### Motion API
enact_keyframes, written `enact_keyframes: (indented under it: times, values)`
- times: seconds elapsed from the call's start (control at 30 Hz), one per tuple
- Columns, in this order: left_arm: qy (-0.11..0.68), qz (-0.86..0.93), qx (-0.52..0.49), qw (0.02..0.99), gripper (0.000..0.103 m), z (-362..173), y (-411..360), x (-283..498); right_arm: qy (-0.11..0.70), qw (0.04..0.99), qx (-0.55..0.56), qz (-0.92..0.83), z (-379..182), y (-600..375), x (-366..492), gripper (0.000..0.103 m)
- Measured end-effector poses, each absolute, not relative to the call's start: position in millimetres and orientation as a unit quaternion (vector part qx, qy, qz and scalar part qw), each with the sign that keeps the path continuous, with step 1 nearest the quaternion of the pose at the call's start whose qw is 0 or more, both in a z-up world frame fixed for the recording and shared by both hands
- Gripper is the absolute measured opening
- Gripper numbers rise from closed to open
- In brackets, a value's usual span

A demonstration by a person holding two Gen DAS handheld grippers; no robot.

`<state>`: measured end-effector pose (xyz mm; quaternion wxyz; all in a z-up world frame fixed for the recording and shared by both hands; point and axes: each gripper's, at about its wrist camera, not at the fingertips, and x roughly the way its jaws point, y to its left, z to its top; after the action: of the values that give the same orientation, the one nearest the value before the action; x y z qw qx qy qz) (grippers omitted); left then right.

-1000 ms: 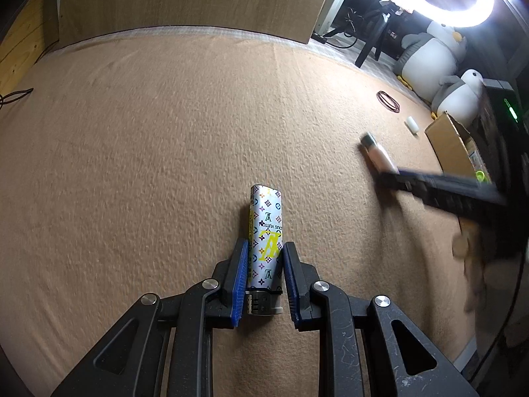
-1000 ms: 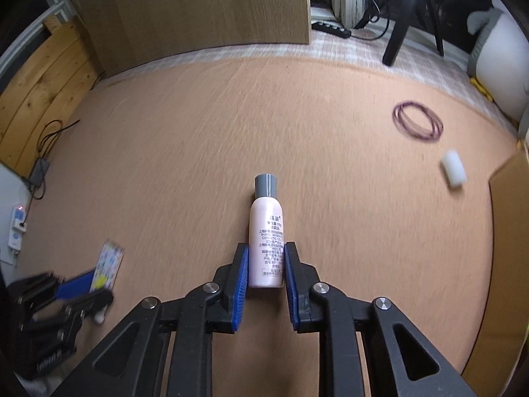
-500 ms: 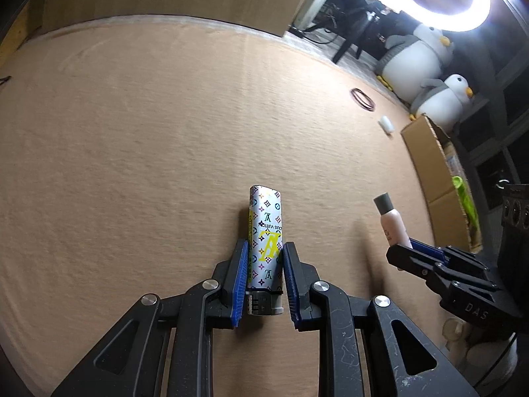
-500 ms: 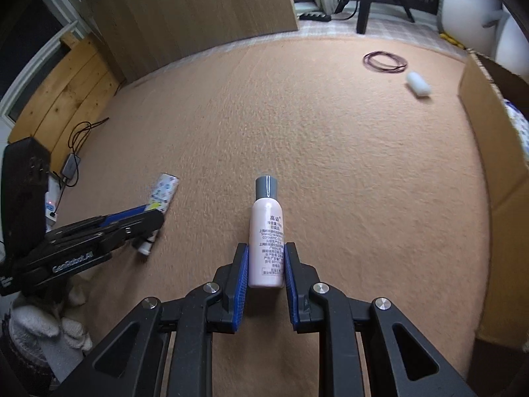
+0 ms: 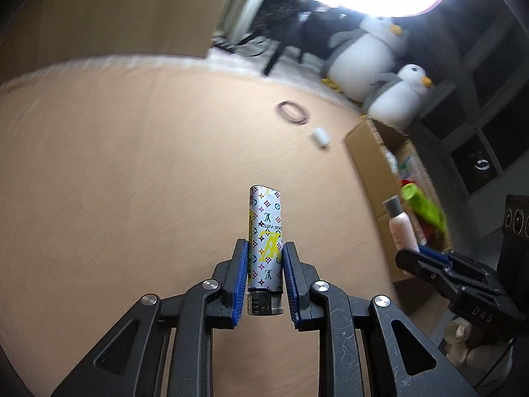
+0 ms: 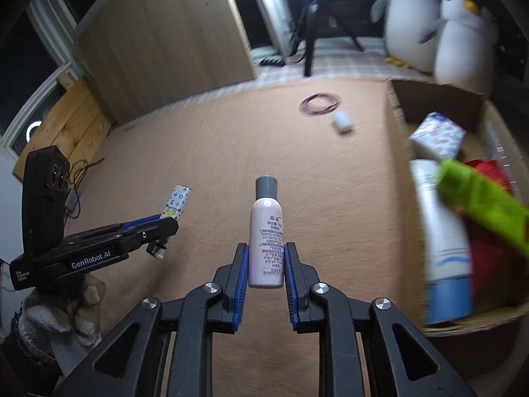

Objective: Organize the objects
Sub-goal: 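Carry the bottle with the right tool into the box while the left tool drops the cylinder there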

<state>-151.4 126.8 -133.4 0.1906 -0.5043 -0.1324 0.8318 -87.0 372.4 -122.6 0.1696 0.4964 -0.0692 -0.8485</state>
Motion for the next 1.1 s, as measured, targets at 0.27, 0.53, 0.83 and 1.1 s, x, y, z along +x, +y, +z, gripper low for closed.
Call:
enact_keyframes:
  times: [0.27,0.53,0.83,1.1]
  values:
    - [-0.11,0.835,-0.481,0.242,0.022,-103.7,207.1,-181.6,-0.08,0.122,0.482,-0.864,-105.9,438.9,-80.4,0.019]
    - [-0.082,0.827,-0.479,0.282,0.022,-96.6,293.1,-206.8,-0.091,0.085,0.479,-0.869,-106.3,493.0,-76.3,0.019]
    - [-0.064,0.821,-0.485,0.296,0.022,-102.9,342.2,-228.3,-0.093,0.078,0.478,-0.87,-106.7,515.3,-77.9,0.019]
    - [-0.073,0.819,-0.484,0.299,0.058,-104.2,350.7,-235.5,-0.093,0.074,0.474,-0.872,-107.5,518.3,-82.2,0.045]
